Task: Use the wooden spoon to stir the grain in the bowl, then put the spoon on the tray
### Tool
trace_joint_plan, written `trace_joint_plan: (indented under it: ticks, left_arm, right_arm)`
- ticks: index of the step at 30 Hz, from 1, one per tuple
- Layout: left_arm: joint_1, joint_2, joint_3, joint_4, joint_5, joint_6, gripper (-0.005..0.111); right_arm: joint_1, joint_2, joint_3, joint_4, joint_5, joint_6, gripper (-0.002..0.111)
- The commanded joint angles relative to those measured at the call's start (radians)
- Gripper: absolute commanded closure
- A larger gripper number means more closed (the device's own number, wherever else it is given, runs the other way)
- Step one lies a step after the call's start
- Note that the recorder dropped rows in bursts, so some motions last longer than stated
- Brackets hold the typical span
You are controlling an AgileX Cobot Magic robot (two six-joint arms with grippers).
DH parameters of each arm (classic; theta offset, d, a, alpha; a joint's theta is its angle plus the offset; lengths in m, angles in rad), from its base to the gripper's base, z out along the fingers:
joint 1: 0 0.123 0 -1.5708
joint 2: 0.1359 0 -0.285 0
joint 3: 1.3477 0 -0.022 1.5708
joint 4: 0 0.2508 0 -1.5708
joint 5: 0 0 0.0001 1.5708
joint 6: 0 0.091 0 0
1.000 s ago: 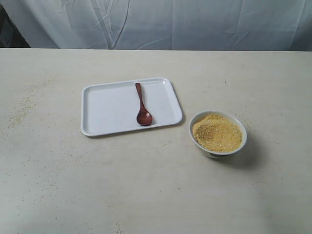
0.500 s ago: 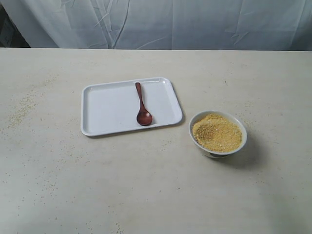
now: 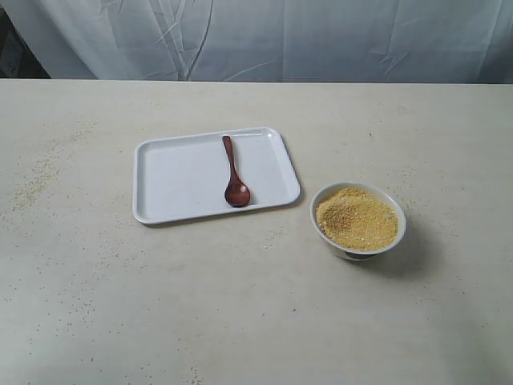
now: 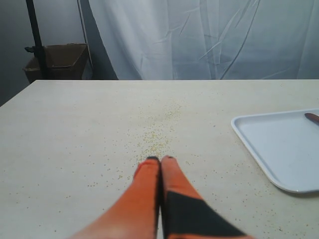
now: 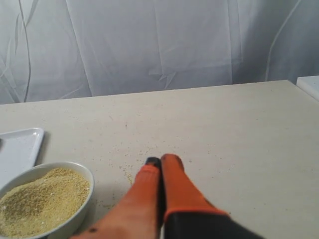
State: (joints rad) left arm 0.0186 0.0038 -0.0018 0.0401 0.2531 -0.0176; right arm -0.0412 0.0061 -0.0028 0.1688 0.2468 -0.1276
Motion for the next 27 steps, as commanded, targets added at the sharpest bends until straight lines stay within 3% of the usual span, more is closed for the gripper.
trace_joint_plan:
  ticks: [1, 14, 19, 27]
  left_arm:
    - [0.004, -0.004, 0.002, 0.002, -0.014, 0.0, 0.107]
    - [0.004, -0.004, 0.002, 0.002, -0.014, 0.0, 0.107]
    - [0.004, -0.004, 0.002, 0.002, -0.014, 0.0, 0.107]
    - [0.004, -0.004, 0.002, 0.002, -0.014, 0.0, 0.107]
  right_arm:
    - [-0.005, -0.006, 0.003, -0.008, -0.002, -0.004, 0.109]
    - [-0.005, -0.006, 0.003, -0.016, 0.002, 0.164, 0.109]
    - [-0.005, -0.006, 0.003, -0.196, 0.022, 0.164, 0.109]
    - [-0.005, -0.006, 0.003, -0.211, 0.056, 0.164, 0.109]
